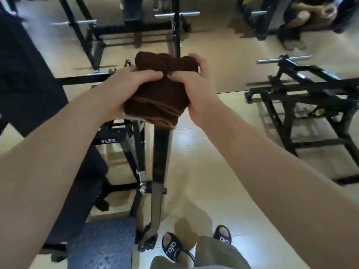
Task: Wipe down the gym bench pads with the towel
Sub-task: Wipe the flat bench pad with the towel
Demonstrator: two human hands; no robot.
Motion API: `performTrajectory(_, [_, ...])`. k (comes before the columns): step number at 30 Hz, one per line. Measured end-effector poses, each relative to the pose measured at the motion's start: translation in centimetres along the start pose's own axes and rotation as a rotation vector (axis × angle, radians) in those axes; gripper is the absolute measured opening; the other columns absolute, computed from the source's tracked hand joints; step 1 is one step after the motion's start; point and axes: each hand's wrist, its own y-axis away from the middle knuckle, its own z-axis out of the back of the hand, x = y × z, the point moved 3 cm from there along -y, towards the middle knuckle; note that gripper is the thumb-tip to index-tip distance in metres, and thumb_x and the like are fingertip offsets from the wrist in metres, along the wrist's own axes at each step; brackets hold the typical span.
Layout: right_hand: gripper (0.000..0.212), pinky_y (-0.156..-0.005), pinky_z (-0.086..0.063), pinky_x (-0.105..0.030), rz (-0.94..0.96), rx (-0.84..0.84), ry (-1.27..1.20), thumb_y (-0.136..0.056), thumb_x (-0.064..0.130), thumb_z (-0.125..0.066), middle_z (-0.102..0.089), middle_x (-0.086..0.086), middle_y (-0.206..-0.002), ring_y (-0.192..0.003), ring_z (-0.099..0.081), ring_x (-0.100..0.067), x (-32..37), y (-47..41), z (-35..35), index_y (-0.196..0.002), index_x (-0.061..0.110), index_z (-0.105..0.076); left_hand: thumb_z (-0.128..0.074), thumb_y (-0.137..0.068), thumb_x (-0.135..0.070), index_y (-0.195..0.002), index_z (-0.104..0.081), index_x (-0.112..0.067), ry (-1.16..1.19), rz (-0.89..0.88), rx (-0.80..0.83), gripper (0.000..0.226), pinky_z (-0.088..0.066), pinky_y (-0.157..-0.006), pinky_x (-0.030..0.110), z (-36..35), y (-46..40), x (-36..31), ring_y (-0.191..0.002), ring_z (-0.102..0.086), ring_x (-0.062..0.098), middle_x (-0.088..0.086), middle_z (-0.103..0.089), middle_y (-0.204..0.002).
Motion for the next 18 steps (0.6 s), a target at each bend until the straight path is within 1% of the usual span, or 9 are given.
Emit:
performTrajectory(3, [0.064,-0.097,-0.061,-0.047,0.019,-0.163,-0.044,-0.085,-0.003,-0.074,-0.063,-0.002,-0.122,-0.113,-0.067,-0.026,1.3,-0.6,8.4,-0.137,0.028,-0.053,-0.072,-0.093,-0.031,-0.117,-0.069,-0.022,-0.084,-0.026,0.133,0.025,-0.062,-0.079,0.036,-8.2,-2.6,-1.7,-0.094,-0.079,0.022,0.004,-0.081,-0.104])
performTrajectory(5, [0.062,-0.100,-0.060,-0.044,0.037,-0.281,-0.034,-0.087,-0.002,-0.074,-0.064,0.004,-0.120,-0.112,-0.067,-0.022,2.1,-0.7,14.1,-0.136,0.030,-0.053,-0.074,-0.092,-0.028,-0.113,-0.068,-0.022,-0.131,-0.031,0.201,0.023,-0.063,-0.077,0.036,-13.7,-4.1,-2.3,-0.092,-0.079,0.022,0.003,-0.081,-0.100])
performTrajectory(8, [0.071,-0.107,-0.055,-0.043,0.053,-0.415,0.044,-0.089,-0.001,-0.070,-0.061,0.002,-0.134,-0.121,-0.063,-0.021,2.9,-1.0,22.4,-0.151,0.026,-0.047,-0.079,-0.089,-0.028,-0.125,-0.064,-0.019,-0.219,-0.052,0.252,0.040,-0.065,-0.082,0.040,-22.0,-5.8,-2.9,-0.095,-0.078,0.023,0.005,-0.078,-0.108])
performTrajectory(10, [0.075,-0.107,-0.054,-0.045,0.037,-0.469,0.097,-0.090,0.002,-0.069,-0.060,-0.002,-0.141,-0.123,-0.063,-0.023,3.2,-1.0,27.5,-0.156,0.023,-0.042,-0.079,-0.088,-0.027,-0.129,-0.061,-0.018,-0.248,-0.094,0.275,0.046,-0.063,-0.086,0.041,-27.4,-6.5,-3.2,-0.099,-0.075,0.022,0.005,-0.075,-0.113])
performTrajectory(12, [0.074,-0.103,-0.057,-0.045,-0.001,-0.515,0.112,-0.091,0.006,-0.069,-0.061,-0.003,-0.140,-0.119,-0.066,-0.023,3.5,-0.6,32.1,-0.157,0.023,-0.039,-0.079,-0.088,-0.025,-0.128,-0.061,-0.020,-0.248,-0.115,0.310,0.044,-0.062,-0.088,0.040,-32.5,-7.1,-3.4,-0.100,-0.074,0.021,0.003,-0.073,-0.114])
performTrajectory(13, [0.073,-0.098,-0.059,-0.042,-0.022,-0.536,0.103,-0.093,0.007,-0.068,-0.062,-0.002,-0.138,-0.114,-0.067,-0.022,3.7,-0.3,34.3,-0.157,0.023,-0.038,-0.078,-0.089,-0.024,-0.124,-0.061,-0.022,-0.257,-0.122,0.337,0.039,-0.062,-0.088,0.039,-34.9,-7.3,-3.4,-0.099,-0.073,0.020,0.001,-0.073,-0.113])
performTrajectory(15, [0.064,-0.083,-0.060,-0.032,-0.046,-0.587,0.097,-0.095,0.009,-0.066,-0.065,0.002,-0.129,-0.103,-0.068,-0.016,3.9,0.6,38.7,-0.152,0.024,-0.043,-0.077,-0.089,-0.023,-0.110,-0.063,-0.031,-0.275,-0.131,0.401,0.026,-0.061,-0.084,0.033,-39.7,-7.4,-3.6,-0.096,-0.073,0.017,-0.003,-0.073,-0.107])
performTrajectory(16, [0.061,-0.078,-0.058,-0.028,-0.056,-0.612,0.099,-0.096,0.009,-0.065,-0.065,0.004,-0.126,-0.100,-0.067,-0.013,3.9,1.1,40.8,-0.151,0.024,-0.043,-0.077,-0.089,-0.024,-0.106,-0.064,-0.033,-0.287,-0.134,0.429,0.023,-0.061,-0.083,0.032,-42.0,-7.4,-3.7,-0.094,-0.073,0.015,-0.005,-0.073,-0.105])
performTrajectory(18, [0.068,-0.085,-0.057,-0.029,-0.085,-0.643,0.111,-0.097,0.013,-0.064,-0.061,0.005,-0.132,-0.104,-0.066,-0.014,3.9,1.8,44.2,-0.157,0.026,-0.036,-0.078,-0.088,-0.026,-0.110,-0.066,-0.032,-0.325,-0.138,0.470,0.026,-0.060,-0.084,0.034,-45.7,-7.7,-3.7,-0.095,-0.073,0.017,-0.004,-0.074,-0.106])
